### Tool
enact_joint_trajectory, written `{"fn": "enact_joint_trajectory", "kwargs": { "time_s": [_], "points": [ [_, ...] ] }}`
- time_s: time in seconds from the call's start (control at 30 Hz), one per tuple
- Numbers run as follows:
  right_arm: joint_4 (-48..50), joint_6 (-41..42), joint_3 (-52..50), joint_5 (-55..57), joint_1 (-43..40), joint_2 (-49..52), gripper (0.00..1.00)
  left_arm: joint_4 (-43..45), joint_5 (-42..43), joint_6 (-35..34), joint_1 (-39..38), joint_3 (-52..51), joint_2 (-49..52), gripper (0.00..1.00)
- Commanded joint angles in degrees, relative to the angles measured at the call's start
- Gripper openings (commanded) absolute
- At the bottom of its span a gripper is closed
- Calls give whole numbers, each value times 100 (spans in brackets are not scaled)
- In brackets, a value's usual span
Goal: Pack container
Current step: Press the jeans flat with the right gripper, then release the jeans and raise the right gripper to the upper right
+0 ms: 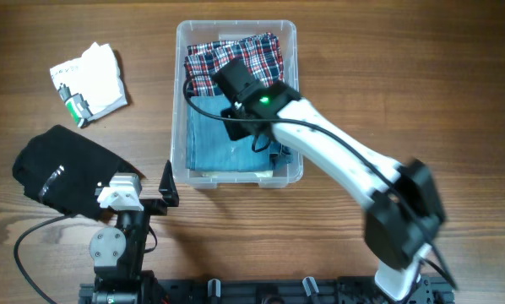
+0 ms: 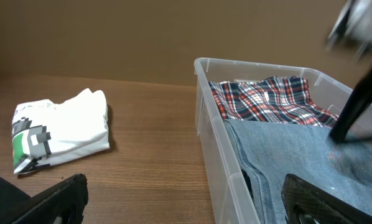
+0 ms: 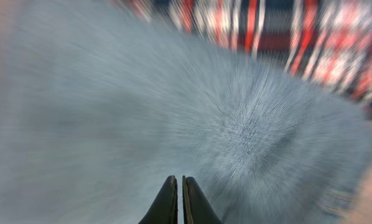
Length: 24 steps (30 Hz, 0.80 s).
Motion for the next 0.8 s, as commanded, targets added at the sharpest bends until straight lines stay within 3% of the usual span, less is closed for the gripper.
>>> {"fn": "enact_joint_trajectory", "kwargs": {
  "time_s": [0.0, 0.17, 0.27, 0.3, 0.47, 0.57, 0.77],
  "points": [
    [22, 76, 74, -326, -7, -730, 4, -7, 26, 87, 15, -37, 2, 100],
    [-249, 601, 74, 177, -289, -1137, 4, -4, 26, 87, 15, -37, 0, 100],
    [-470, 835, 74, 168, -879, -1593, 4, -7, 26, 87, 15, -37, 0, 100],
    [-575, 815, 74, 175, -1123, -1755, 9, -4, 26, 87, 15, -37, 0, 100],
    [-1270, 396, 74, 293, -2385, -2312, 99, -4, 26, 87, 15, -37, 0, 100],
    [-1731, 33, 74, 470, -3104, -2450, 100, -4, 26, 87, 15, -37, 0, 100],
    [-1764, 22, 59, 476, -3985, -2400, 100, -4, 26, 87, 15, -37, 2, 100]
  ]
}}
